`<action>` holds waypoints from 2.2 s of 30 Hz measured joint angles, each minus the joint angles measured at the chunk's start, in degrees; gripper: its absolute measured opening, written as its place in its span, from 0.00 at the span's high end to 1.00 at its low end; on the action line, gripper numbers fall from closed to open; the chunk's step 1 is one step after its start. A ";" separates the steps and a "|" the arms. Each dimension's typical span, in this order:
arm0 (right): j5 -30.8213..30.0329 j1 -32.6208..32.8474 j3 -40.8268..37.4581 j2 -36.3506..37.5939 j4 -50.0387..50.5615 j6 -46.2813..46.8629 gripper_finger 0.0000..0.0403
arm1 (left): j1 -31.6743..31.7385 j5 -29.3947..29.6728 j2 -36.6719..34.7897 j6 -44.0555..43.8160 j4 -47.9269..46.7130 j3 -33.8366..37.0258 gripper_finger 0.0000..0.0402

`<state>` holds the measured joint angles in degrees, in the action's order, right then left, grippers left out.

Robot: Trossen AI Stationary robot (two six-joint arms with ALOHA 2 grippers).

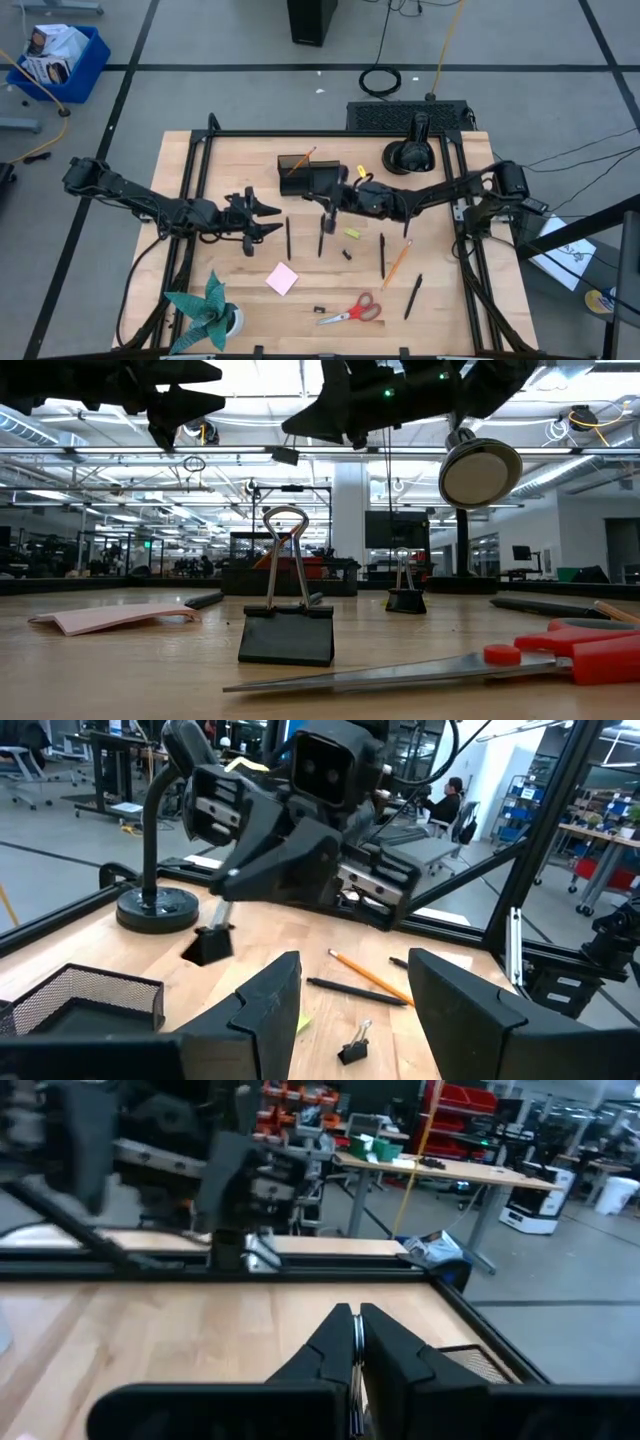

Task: Pick and place office supplies into organizer
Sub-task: Put the black binder clip into the black desk organizer

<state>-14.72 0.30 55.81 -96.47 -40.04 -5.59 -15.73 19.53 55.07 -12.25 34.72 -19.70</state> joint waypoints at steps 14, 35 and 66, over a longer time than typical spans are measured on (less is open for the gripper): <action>0.11 -5.86 2.12 -8.64 -5.19 5.11 0.99 | -0.37 -4.15 0.00 -0.11 5.68 0.00 0.52; -0.53 -11.24 15.17 -18.97 9.17 9.19 0.99 | -1.27 -4.92 0.00 -0.24 5.72 0.00 0.52; 3.04 -12.61 15.08 -25.31 4.66 10.86 0.92 | -1.25 -4.90 0.00 0.09 5.26 0.00 0.52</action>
<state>-11.68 -12.32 70.89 -121.78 -35.38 5.27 -16.97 14.63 55.07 -12.16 39.99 -19.70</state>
